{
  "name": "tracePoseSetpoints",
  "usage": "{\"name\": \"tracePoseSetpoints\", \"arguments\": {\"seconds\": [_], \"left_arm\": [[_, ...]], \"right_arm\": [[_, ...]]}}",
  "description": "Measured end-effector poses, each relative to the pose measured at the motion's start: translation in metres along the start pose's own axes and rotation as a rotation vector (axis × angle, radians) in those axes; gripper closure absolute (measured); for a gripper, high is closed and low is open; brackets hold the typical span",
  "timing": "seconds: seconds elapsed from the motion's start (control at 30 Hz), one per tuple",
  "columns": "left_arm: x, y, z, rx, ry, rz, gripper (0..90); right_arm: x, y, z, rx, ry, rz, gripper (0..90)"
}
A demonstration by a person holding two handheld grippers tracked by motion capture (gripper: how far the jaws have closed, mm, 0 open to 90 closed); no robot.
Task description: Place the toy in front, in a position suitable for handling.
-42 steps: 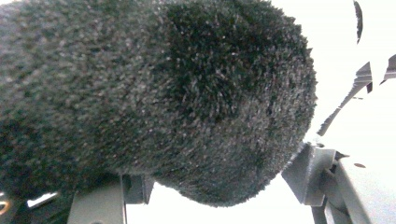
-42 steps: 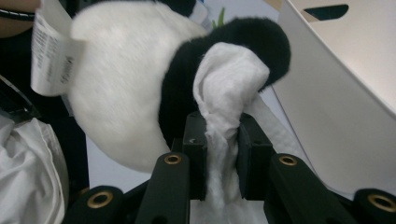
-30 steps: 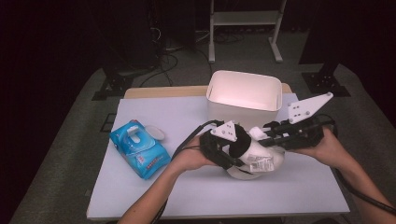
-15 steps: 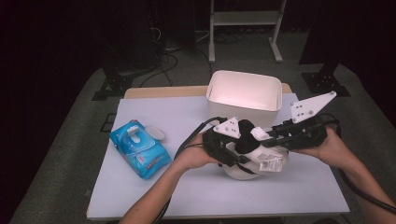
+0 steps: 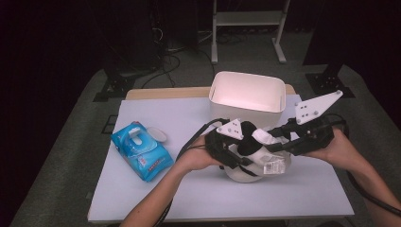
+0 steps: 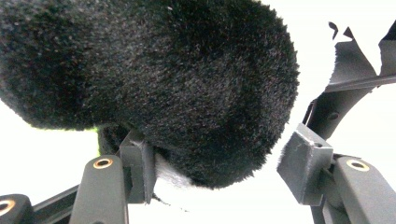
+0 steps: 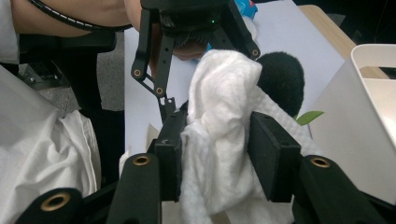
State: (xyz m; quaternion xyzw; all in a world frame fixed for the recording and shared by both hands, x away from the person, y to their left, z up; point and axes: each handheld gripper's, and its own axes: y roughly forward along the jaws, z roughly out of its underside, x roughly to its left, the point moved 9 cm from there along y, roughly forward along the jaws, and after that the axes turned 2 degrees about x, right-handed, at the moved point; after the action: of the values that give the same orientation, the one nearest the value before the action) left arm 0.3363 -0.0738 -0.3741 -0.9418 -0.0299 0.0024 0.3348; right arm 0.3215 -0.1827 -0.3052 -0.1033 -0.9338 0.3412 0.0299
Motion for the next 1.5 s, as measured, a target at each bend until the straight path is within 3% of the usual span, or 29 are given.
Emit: {"name": "tracePoseSetpoints", "arguments": {"seconds": [0.13,0.27,0.4,0.57,0.73,0.87,1.0,1.17,1.37,1.5], "left_arm": [[0.000,0.000,0.000,0.002,0.000,0.000,37.3],[-0.001,0.001,-0.001,0.002,0.007,0.001,37.3],[-0.003,0.002,-0.002,0.011,0.016,-0.001,37.4],[-0.002,0.002,-0.001,0.018,0.012,-0.007,37.5],[0.000,-0.001,0.000,0.002,-0.006,-0.010,38.3],[0.003,-0.004,0.002,-0.009,-0.023,-0.009,38.6],[0.002,-0.004,-0.005,-0.017,-0.025,-0.011,39.5],[0.000,-0.006,-0.013,-0.013,-0.017,-0.017,40.0],[0.006,-0.015,-0.010,-0.020,-0.044,-0.042,40.8],[0.005,-0.011,-0.006,0.001,-0.051,-0.031,41.0]], "right_arm": [[0.000,-0.004,-0.001,-0.011,0.005,-0.009,55.7],[0.000,-0.002,0.001,-0.009,0.003,-0.006,69.4],[-0.002,0.005,0.001,-0.006,-0.010,-0.002,76.0],[-0.002,0.015,-0.002,-0.007,-0.022,0.010,78.0],[-0.006,0.009,0.003,0.021,-0.026,0.036,79.5],[-0.014,-0.003,0.020,0.025,0.026,0.054,79.5],[-0.013,-0.007,0.022,-0.004,0.031,0.055,79.5],[-0.009,-0.009,0.006,-0.053,0.006,0.041,79.4],[-0.009,-0.008,0.014,-0.032,0.021,0.042,79.5],[-0.008,-0.002,0.020,-0.039,0.037,0.022,79.5]]}}
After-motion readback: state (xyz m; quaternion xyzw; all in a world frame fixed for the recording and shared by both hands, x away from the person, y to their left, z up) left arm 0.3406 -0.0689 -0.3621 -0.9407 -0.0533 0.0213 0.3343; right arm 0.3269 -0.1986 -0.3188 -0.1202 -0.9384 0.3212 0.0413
